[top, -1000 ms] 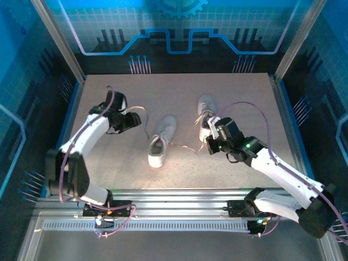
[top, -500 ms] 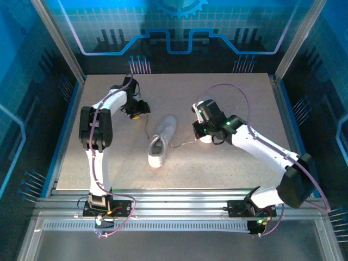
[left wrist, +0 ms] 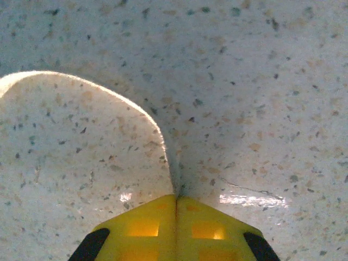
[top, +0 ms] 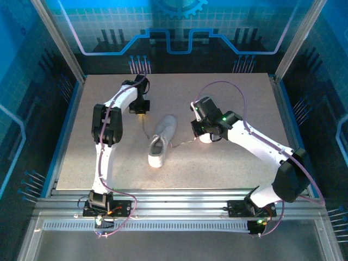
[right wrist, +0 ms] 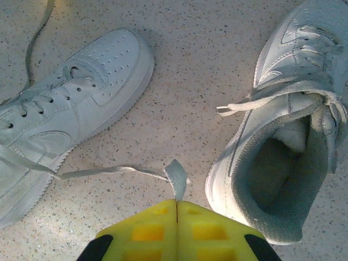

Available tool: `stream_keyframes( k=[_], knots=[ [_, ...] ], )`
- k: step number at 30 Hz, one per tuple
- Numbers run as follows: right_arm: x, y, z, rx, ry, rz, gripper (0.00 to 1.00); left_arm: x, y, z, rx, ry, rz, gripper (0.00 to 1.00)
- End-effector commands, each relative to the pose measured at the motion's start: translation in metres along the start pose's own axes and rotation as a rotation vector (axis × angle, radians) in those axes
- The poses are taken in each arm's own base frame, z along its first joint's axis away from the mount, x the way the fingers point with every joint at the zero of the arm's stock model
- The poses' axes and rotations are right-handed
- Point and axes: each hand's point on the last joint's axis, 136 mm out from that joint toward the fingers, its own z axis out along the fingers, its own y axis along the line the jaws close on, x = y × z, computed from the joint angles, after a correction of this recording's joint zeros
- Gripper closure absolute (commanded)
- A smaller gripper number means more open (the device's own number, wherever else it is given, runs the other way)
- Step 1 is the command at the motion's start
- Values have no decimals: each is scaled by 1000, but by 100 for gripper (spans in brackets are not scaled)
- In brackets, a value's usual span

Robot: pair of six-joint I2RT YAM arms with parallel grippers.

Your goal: Tie the shoes

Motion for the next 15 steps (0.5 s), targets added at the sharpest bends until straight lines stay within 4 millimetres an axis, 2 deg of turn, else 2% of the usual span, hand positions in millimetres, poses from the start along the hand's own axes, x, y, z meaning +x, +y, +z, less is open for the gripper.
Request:
stream_keyframes(
  k=[1,3,5,7,10,12,15],
  knots=[
    [-10,-5,-20,24,-34,2,100,7,-16,-17,79,-6,67,100],
    [-11,-10,-28,25,-48,13,100,-1,-25,-45,147,-67,110,100],
    [-10,-14,-36,17,-69,34,100,-7,-41,-83,242,-138,177,100],
    [-8,-17,-43,4,-89,57,100,-11,-59,-121,340,-218,232,100],
    [-2,-23,-49,-9,-107,91,100,-5,-97,-173,472,-351,368,100],
    [2,-26,-54,-19,-116,107,100,5,-127,-196,529,-415,480,100],
    [11,-29,-59,-26,-110,121,100,27,-168,-202,572,-438,634,100]
  ],
)
